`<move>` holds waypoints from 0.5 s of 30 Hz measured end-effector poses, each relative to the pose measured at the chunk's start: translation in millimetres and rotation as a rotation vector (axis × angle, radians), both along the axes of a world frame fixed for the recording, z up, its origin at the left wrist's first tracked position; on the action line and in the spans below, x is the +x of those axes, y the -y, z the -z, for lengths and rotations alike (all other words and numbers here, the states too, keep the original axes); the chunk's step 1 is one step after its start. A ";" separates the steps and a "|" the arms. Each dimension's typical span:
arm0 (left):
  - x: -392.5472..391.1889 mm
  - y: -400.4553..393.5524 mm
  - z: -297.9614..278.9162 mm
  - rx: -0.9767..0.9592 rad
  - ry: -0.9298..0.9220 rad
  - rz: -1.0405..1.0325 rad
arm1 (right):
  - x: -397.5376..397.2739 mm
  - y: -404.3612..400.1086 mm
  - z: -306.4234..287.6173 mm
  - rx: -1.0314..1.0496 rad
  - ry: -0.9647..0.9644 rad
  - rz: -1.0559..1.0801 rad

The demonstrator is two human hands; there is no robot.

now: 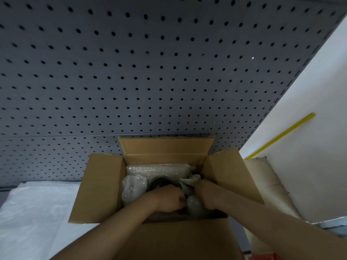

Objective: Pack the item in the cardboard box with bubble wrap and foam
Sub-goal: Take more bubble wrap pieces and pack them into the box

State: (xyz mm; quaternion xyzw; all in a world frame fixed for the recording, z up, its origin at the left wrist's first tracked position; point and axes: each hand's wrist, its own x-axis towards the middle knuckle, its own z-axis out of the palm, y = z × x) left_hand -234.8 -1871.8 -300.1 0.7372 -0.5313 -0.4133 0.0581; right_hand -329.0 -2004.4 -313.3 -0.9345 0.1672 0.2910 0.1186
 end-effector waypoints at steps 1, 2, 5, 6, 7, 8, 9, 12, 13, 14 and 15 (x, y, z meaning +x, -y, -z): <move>1.0 0.0 -3.8 -0.037 0.029 -0.023 | 0.9 -2.4 -2.6 0.027 -0.025 0.015; 2.0 -0.1 -6.8 -0.074 0.066 -0.029 | 2.3 -3.7 -9.1 0.049 -0.057 0.015; 7.7 -1.0 -10.6 -0.117 0.145 -0.042 | 4.5 1.7 -20.8 0.146 -0.042 0.051; 9.5 -1.2 -12.9 -0.122 0.157 -0.042 | 4.3 4.8 -20.3 0.184 -0.017 0.070; 11.6 -1.5 -14.2 -0.124 0.164 -0.045 | 3.4 7.8 -22.4 0.236 0.018 0.098; 13.2 -1.6 -14.6 -0.121 0.164 -0.047 | 2.5 9.7 -25.1 0.285 0.045 0.124; 14.3 -2.1 -15.6 -0.115 0.157 -0.053 | 1.3 11.4 -27.3 0.325 0.050 0.150; 18.2 -4.3 -14.2 -0.116 0.133 -0.089 | -4.5 11.6 -34.7 0.371 0.072 0.164; 19.2 -5.3 -13.5 -0.110 0.131 -0.096 | -7.1 10.5 -37.5 0.327 0.079 0.163; 20.1 -6.4 -12.7 -0.103 0.132 -0.096 | -9.0 10.1 -36.7 0.285 0.091 0.165; 21.0 -7.3 -11.5 -0.097 0.129 -0.100 | -11.3 9.7 -34.7 0.251 0.111 0.157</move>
